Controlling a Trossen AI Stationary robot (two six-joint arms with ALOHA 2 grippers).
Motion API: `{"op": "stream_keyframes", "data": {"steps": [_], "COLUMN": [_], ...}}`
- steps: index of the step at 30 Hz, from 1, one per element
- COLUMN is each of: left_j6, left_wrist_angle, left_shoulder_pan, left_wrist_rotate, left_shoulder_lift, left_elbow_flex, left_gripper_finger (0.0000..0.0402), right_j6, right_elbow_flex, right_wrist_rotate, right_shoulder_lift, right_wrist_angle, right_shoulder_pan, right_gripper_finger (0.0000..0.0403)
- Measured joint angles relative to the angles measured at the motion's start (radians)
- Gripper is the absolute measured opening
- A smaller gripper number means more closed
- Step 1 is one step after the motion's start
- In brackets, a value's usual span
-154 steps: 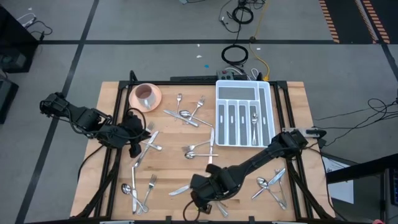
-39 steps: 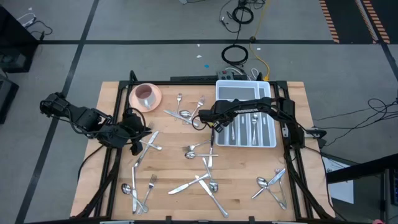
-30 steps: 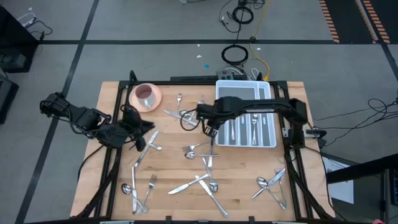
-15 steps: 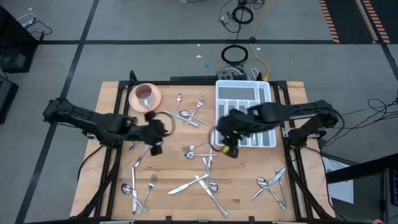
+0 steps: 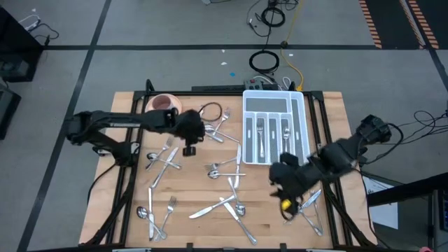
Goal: Sort silverware
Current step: Put the silver knife into the white silverware tray
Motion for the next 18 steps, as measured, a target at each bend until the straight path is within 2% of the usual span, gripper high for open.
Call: {"op": "stream_keyframes", "data": {"steps": [3, 5, 9, 12, 16, 18], "left_j6": [0.071, 0.076, -0.045, -0.126, -0.208, -0.204], "left_wrist_angle": [0.056, 0.099, 0.136, 0.134, 0.097, 0.107], "left_shoulder_pan": [0.053, 0.070, 0.074, 0.065, 0.049, 0.050], "left_wrist_rotate": [-0.028, -0.110, -0.317, -0.425, -0.446, -0.372], "left_shoulder_lift": [0.030, 0.038, 0.036, 0.018, 0.004, 0.004], "left_elbow_flex": [0.000, 0.000, 0.000, 0.000, 0.000, 0.001], "left_gripper_finger": [0.0065, 0.0065, 0.0065, 0.0065, 0.0065, 0.0065], "right_j6": [0.055, 0.099, 0.215, 0.291, 0.361, 0.360], "right_elbow_flex": [0.000, 0.000, -0.006, -0.007, -0.007, -0.007], "right_wrist_rotate": [0.048, 0.087, 0.164, 0.220, 0.329, 0.412], "right_shoulder_lift": [0.000, 0.000, 0.001, 0.001, 0.003, 0.004], "right_wrist_angle": [-0.027, -0.051, -0.061, -0.063, -0.064, -0.088], "right_shoulder_pan": [0.073, 0.119, 0.192, 0.236, 0.268, 0.271], "right_gripper_finger": [0.0173, 0.0174, 0.0174, 0.0174, 0.0174, 0.0174]}}
